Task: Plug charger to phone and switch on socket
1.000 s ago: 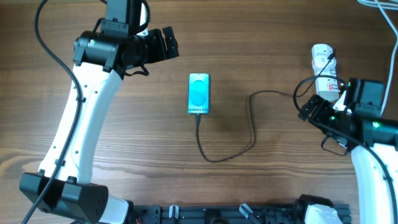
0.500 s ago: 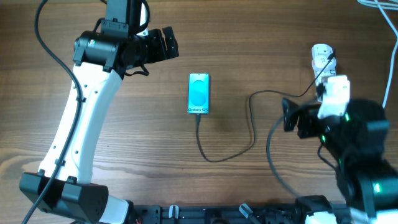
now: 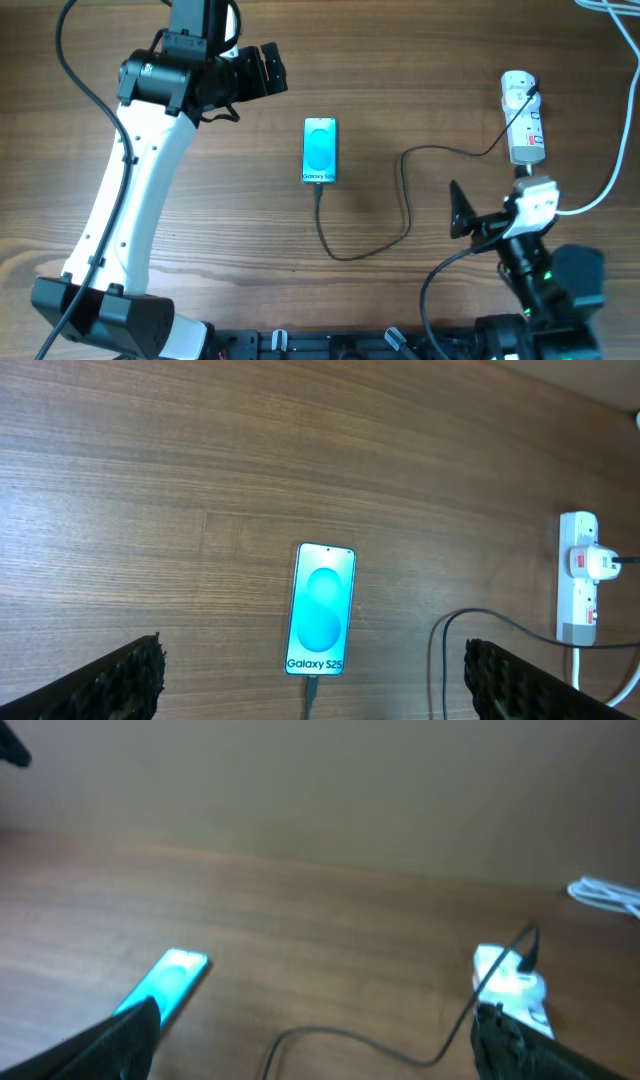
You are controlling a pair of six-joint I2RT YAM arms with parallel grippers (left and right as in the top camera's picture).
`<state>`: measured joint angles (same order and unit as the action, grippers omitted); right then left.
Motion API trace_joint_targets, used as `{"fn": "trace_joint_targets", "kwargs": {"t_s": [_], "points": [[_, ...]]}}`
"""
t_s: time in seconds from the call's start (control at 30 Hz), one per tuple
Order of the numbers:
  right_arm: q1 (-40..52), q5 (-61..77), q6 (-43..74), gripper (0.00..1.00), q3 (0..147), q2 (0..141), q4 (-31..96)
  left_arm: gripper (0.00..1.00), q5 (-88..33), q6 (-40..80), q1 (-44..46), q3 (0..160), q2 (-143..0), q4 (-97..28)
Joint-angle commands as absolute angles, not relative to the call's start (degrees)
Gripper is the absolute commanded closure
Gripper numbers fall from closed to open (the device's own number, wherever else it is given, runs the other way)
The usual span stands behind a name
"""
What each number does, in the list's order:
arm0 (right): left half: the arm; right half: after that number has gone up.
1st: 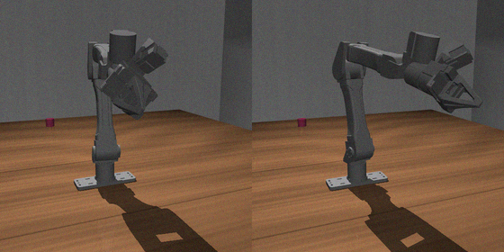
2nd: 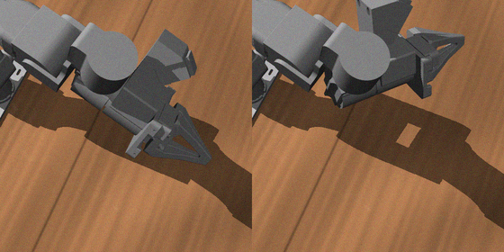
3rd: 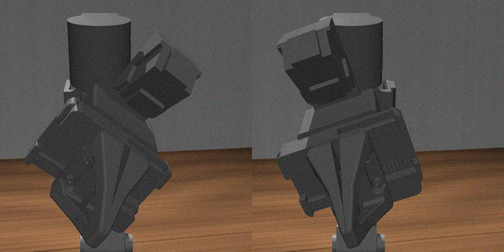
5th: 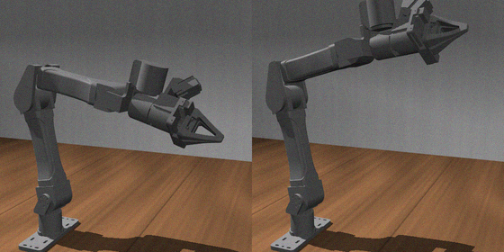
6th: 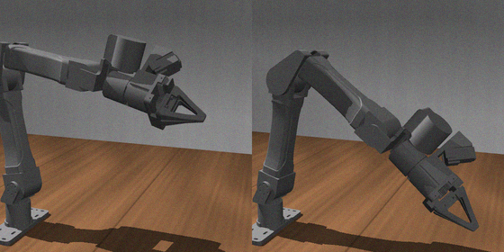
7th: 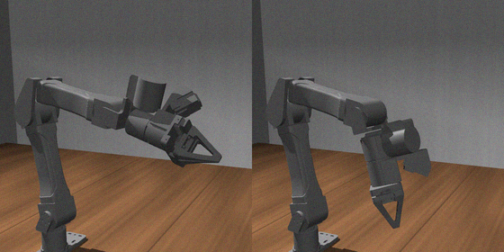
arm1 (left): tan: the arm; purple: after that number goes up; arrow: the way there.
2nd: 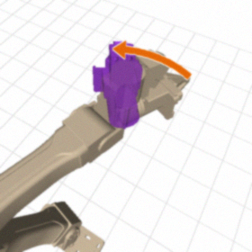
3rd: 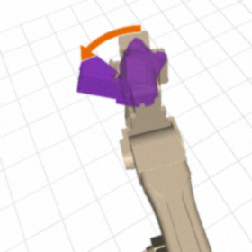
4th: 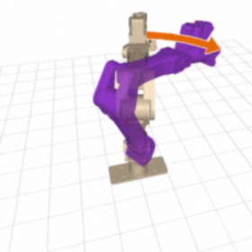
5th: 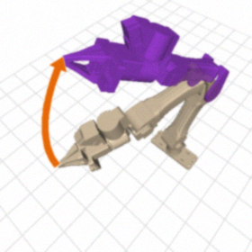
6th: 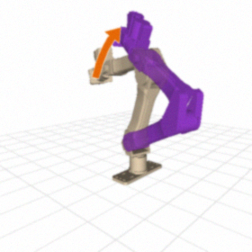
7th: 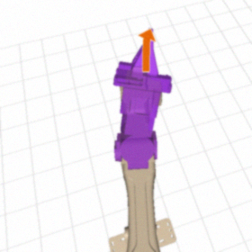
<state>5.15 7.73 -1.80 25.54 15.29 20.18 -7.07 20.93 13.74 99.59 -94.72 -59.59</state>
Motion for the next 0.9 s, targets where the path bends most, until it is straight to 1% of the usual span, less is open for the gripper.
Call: {"fn": "trace_joint_targets", "kwargs": {"t_s": [0.0,0.23,0.47,0.67,0.77,0.87], "points": [[4.91,9.06,-1.08,0.0,18.33,7.86,15.05,0.0,-6.52,21.47,13.61,99.33,-95.02,-59.44],[4.73,8.99,3.49,0.0,6.87,2.04,4.29,0.0,-6.52,21.47,13.61,99.33,-95.02,-59.44],[4.25,8.56,5.34,0.0,0.64,0.21,-3.11,0.0,-6.52,21.47,13.61,99.33,-95.02,-59.44],[3.4,6.22,4.4,0.0,0.27,0.19,-3.03,0.0,-6.52,21.47,13.61,99.33,-95.02,-59.44],[2.9,5.3,3.77,0.0,0.27,0.19,-0.1,0.0,-6.52,21.47,13.61,99.33,-95.02,-59.44],[2.7,4.71,1.43,0.0,0.27,0.19,-0.05,0.0,-6.52,21.47,13.61,99.33,-95.02,-59.44]]}}
